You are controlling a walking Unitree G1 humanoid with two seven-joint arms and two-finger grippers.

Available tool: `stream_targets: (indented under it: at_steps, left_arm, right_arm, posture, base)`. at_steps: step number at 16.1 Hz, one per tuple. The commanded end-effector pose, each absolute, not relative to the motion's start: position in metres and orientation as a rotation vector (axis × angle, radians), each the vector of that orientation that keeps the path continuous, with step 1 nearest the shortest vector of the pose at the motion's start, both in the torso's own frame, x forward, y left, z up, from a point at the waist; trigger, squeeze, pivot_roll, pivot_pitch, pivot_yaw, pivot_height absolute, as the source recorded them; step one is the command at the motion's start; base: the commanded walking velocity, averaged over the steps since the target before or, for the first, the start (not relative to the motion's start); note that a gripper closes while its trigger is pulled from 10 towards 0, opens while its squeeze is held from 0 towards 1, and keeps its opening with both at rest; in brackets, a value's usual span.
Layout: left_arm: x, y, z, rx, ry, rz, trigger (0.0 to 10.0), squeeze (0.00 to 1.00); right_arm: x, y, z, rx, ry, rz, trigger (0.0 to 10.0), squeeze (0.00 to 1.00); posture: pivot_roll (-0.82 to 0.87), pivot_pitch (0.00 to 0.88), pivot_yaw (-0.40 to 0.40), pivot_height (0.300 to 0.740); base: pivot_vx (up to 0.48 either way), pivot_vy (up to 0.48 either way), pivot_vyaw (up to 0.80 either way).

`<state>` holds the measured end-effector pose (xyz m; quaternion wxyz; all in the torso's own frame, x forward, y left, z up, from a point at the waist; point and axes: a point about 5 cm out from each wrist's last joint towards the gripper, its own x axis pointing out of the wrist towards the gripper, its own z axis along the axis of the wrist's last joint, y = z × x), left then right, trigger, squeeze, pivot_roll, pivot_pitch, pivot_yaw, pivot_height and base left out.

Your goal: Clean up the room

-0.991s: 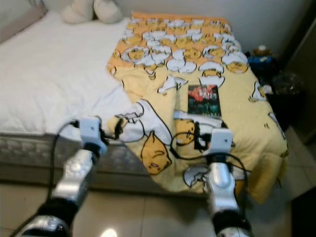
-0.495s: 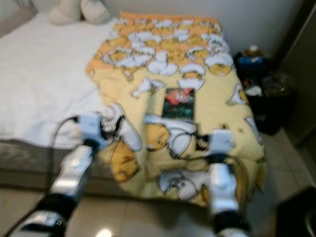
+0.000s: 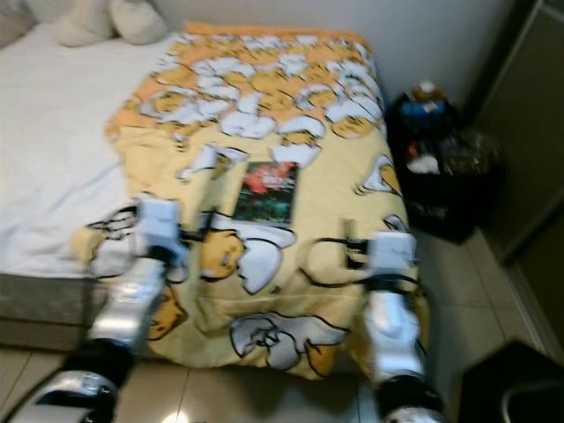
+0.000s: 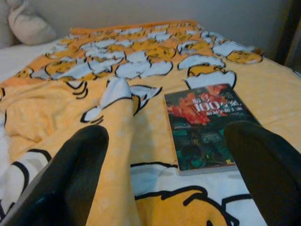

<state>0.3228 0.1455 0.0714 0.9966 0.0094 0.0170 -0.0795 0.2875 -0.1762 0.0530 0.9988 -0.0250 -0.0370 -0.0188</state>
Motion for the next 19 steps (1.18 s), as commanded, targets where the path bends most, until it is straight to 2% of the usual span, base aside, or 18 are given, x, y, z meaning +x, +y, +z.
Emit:
stream_targets:
  at_steps: [1,4,9,19]
  left_arm:
    - [0.322,0.134,0.069,0.000,0.048,-0.201,10.0,0.00]
    - [0.321,0.130,0.071,0.008,0.033,-0.236,10.0,0.00]
    - [0.325,0.133,0.072,0.010,0.052,-0.208,10.0,0.00]
    - [0.326,0.124,0.079,0.012,0.018,-0.248,10.0,0.00]
  right_arm:
    - [0.287,-0.186,0.054,-0.070,-0.072,-0.055,10.0,0.00]
    - [0.288,-0.183,0.053,-0.074,-0.067,-0.042,10.0,0.00]
    - [0.288,-0.180,0.054,-0.087,-0.066,-0.030,10.0,0.00]
    - [0.286,-0.180,0.052,-0.092,-0.062,-0.018,10.0,0.00]
  posture:
    - [-0.13,0.000,0.059,0.740]
    - [-0.13,0.000,0.057,0.740]
    - [-0.13,0.000,0.055,0.740]
    - [-0.13,0.000,0.053,0.740]
  base:
    - [0.000,0.000,0.00]
    - [0.000,0.453,-0.76]
    - [0.052,0.000,0.00]
    - [0.447,0.000,0.00]
